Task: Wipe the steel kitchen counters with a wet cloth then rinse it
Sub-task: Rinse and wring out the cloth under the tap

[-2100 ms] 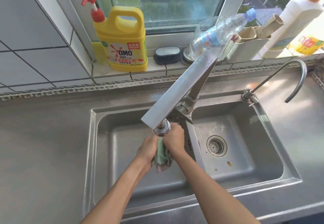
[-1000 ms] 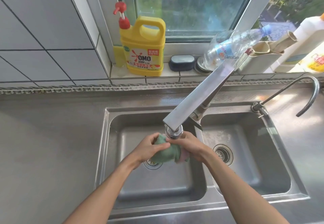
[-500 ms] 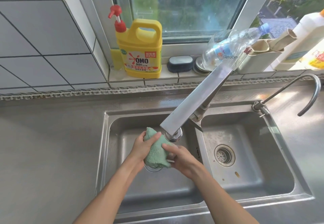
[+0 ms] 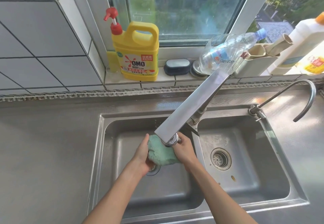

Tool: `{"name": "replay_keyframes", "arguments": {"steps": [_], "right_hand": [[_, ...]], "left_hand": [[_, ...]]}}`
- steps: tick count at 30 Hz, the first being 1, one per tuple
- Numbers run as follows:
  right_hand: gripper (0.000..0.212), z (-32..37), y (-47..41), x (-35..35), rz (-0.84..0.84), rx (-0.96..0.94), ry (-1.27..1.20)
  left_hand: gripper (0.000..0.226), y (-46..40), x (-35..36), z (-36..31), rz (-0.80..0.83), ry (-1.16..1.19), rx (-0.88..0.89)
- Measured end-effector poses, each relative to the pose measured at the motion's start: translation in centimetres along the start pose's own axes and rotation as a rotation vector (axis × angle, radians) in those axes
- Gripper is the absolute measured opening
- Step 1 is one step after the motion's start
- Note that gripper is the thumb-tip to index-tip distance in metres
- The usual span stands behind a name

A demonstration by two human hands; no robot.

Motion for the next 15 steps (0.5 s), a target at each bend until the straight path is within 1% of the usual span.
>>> {"name": "replay_keyframes", "arguments": {"steps": [2, 4, 5, 7, 8, 11, 13, 15], "right_hand": [[0.017, 0.8, 0.3, 0.1, -0.003, -0.039, 0.063], [0.019, 1.5, 1.1, 0.7, -0.005, -0.069, 0.146], [0.018, 1.4, 1.1, 0.1, -0.041, -0.08, 0.22], [0.015, 1.3, 1.8, 0.2, -0.111, -0.108, 0.417], [0.013, 1.3, 2.3, 0.6, -0.142, -0.127, 0.475], [0.011, 1.4, 3.3, 1.6, -0.218, -0.109, 0.391], [0.015, 1.6, 2.4, 0.3, -0.302, -0.024, 0.318], [0.027, 1.3, 1.2, -1.2, -0.365, 0.08, 0.242]], "left_hand": [[0.04, -0.2, 0.5, -0.3, -0.068, -0.059, 0.087], [0.02, -0.3, 1.0, -1.1, -0.112, -0.044, 0.2], [0.014, -0.6, 2.1, -1.3, -0.111, -0.035, 0.232], [0.02, -0.7, 3.2, -1.2, -0.1, -0.029, 0.244], [0.024, -0.7, 3.4, -1.0, -0.094, -0.029, 0.241], [0.035, -0.5, 3.6, 0.5, -0.055, 0.009, 0.21], [0.026, -0.4, 4.1, 0.9, -0.086, -0.056, 0.264], [0.014, 0.1, 4.9, 0.5, -0.13, -0.165, 0.349]]}}
Point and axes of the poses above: each hand's wrist, its own y-axis away from the middle knuckle, its own x-axis out of the palm, z = x × y, the point moved 8 cm from there along -y, towards the middle knuckle, and after that the axes turned 5 degrees about y, right-handed, at the moved point
